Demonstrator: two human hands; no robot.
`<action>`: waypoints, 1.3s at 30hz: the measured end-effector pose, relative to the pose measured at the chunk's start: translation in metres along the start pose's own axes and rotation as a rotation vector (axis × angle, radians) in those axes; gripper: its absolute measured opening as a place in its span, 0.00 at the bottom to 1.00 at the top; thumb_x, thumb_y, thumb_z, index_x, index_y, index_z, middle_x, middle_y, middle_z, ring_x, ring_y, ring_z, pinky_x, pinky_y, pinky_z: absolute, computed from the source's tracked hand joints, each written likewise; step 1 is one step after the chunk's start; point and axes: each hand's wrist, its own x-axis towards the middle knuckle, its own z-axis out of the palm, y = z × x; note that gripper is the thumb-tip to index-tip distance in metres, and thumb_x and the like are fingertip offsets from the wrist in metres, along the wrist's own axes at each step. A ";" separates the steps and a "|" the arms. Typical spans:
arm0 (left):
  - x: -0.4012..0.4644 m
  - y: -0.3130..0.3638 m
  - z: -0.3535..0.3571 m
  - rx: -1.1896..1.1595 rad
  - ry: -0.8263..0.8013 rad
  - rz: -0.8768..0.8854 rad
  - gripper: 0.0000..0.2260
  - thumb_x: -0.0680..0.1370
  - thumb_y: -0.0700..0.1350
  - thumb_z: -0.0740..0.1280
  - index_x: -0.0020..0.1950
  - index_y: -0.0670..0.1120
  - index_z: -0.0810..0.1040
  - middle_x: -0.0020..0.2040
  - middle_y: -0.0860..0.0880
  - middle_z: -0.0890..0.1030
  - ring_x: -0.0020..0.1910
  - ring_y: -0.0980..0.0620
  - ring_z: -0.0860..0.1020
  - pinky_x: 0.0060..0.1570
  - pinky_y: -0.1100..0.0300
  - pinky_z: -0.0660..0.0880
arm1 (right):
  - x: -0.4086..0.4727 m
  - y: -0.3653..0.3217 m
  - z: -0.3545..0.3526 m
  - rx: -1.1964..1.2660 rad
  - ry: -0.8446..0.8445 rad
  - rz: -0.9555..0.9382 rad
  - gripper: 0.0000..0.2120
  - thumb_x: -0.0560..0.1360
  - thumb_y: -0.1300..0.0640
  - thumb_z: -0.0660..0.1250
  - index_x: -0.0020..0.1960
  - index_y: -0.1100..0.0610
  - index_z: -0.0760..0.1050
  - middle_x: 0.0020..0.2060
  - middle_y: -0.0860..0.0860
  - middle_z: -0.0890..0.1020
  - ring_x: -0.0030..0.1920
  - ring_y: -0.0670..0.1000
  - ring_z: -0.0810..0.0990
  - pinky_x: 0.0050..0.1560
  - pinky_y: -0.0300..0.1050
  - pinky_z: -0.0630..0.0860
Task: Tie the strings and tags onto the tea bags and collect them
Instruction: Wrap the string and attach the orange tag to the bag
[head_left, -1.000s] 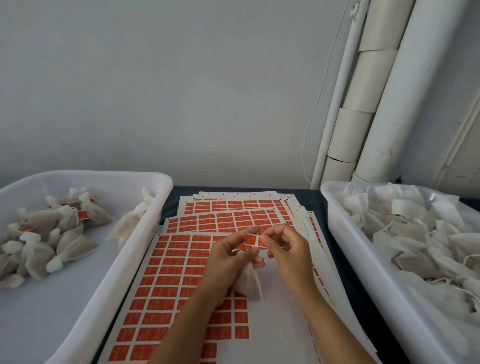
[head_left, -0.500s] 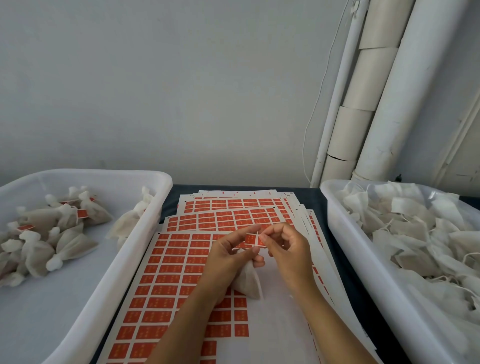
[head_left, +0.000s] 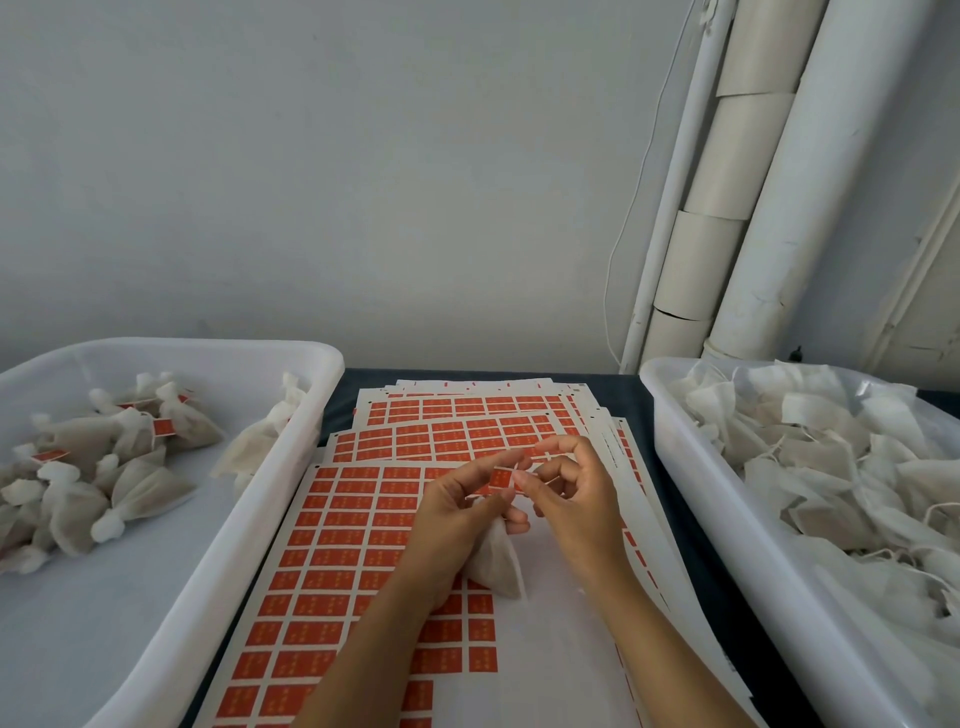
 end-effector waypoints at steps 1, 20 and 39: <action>0.000 0.000 0.000 0.000 0.002 0.003 0.13 0.76 0.40 0.67 0.55 0.57 0.80 0.41 0.50 0.85 0.36 0.52 0.83 0.41 0.67 0.77 | 0.000 0.000 0.000 0.003 -0.002 -0.001 0.14 0.70 0.53 0.73 0.51 0.45 0.70 0.40 0.44 0.81 0.38 0.45 0.81 0.37 0.30 0.76; -0.001 0.000 0.000 -0.055 0.029 0.055 0.12 0.77 0.37 0.65 0.55 0.52 0.81 0.41 0.50 0.85 0.33 0.53 0.82 0.40 0.70 0.76 | -0.001 0.003 0.002 -0.067 -0.116 0.030 0.09 0.72 0.49 0.69 0.49 0.43 0.71 0.45 0.31 0.75 0.47 0.36 0.76 0.40 0.25 0.67; -0.001 0.000 0.001 0.063 0.053 0.139 0.09 0.74 0.40 0.69 0.53 0.43 0.75 0.47 0.49 0.83 0.33 0.48 0.81 0.35 0.61 0.79 | 0.003 0.003 -0.006 -0.099 -0.156 0.019 0.04 0.72 0.54 0.70 0.41 0.46 0.77 0.38 0.41 0.81 0.38 0.43 0.80 0.37 0.25 0.74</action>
